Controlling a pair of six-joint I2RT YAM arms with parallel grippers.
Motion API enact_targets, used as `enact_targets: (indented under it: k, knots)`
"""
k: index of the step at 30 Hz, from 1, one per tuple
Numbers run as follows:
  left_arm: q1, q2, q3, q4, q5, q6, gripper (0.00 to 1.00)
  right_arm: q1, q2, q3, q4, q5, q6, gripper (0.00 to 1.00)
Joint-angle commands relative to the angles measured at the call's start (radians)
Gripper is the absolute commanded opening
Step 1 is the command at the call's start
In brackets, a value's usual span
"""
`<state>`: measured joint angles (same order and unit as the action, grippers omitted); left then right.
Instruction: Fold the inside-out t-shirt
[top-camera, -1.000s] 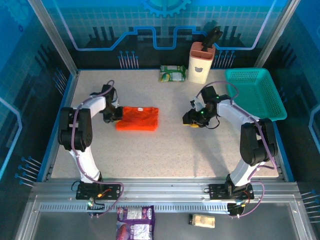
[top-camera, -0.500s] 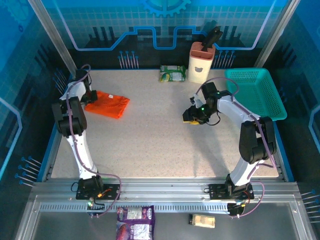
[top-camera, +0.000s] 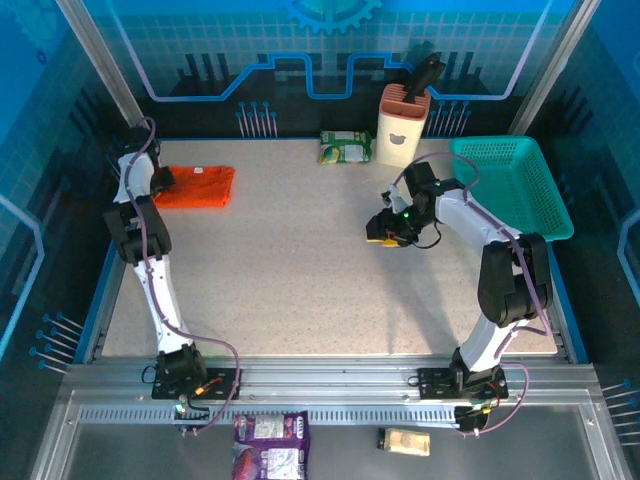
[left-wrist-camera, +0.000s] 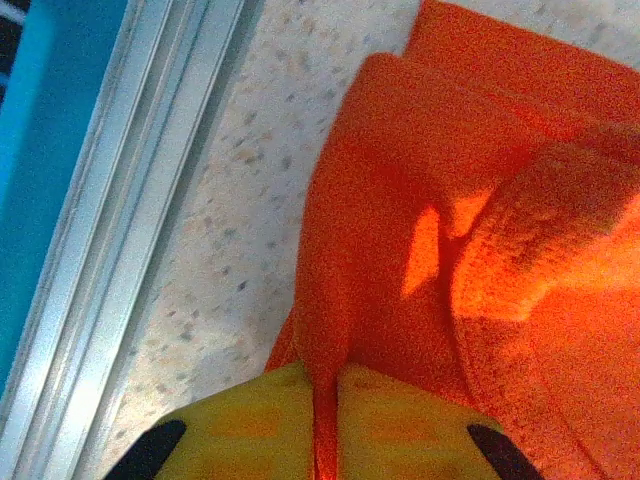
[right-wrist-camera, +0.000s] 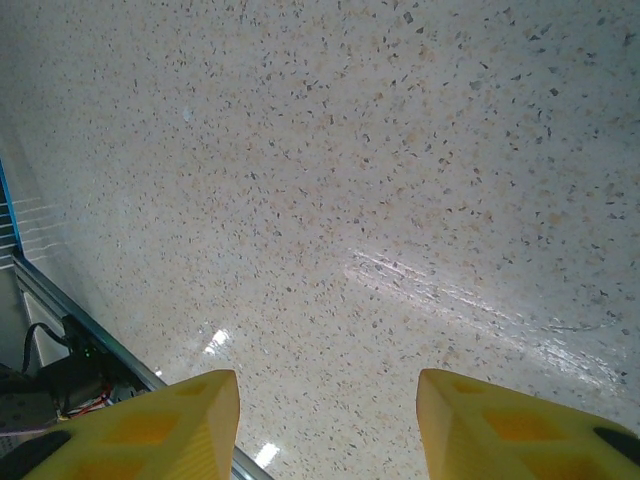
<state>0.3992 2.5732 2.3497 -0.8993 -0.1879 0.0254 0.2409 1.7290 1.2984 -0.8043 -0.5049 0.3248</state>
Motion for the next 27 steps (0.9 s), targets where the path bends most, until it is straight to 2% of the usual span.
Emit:
enact_targets:
  k: [1,5,8,9,10,11,15,16,18,21,27]
  knots:
    - [0.025,-0.004,0.03,-0.078,0.021,-0.023,0.17,-0.011,-0.038,0.018,-0.026,0.017,0.013,0.51]
    - [0.02,-0.085,-0.019,-0.048,0.093,-0.019,0.38,-0.021,-0.055,0.044,-0.033,0.121,-0.018,0.52]
    - [-0.001,-0.215,-0.159,0.047,0.116,-0.031,0.49,-0.035,-0.075,0.054,-0.022,0.243,-0.046,0.59]
    - [-0.006,-0.258,-0.207,0.078,0.12,-0.036,0.57,-0.041,-0.09,0.041,0.002,0.282,-0.053,0.72]
    - [-0.01,-0.293,-0.241,0.096,0.126,-0.044,0.59,-0.048,-0.103,0.027,0.027,0.314,-0.057,0.89]
    - [-0.016,-0.334,-0.285,0.115,0.141,-0.059,0.64,-0.056,-0.114,0.012,0.055,0.341,-0.067,1.0]
    - [-0.071,-0.52,-0.552,0.255,0.155,-0.115,0.85,-0.101,-0.122,-0.023,0.133,0.435,-0.11,1.0]
    - [-0.087,-0.564,-0.631,0.304,0.146,-0.127,0.99,-0.11,-0.125,-0.039,0.156,0.467,-0.113,1.0]
    - [-0.116,-0.664,-0.808,0.413,0.137,-0.157,0.99,-0.13,-0.135,-0.086,0.229,0.556,-0.113,1.0]
    - [-0.157,-0.802,-1.056,0.563,0.108,-0.186,0.99,-0.159,-0.162,-0.185,0.374,0.624,-0.131,1.0]
    - [-0.243,-1.034,-1.52,0.883,-0.006,-0.165,0.99,-0.222,-0.192,-0.434,0.795,0.548,-0.206,1.0]
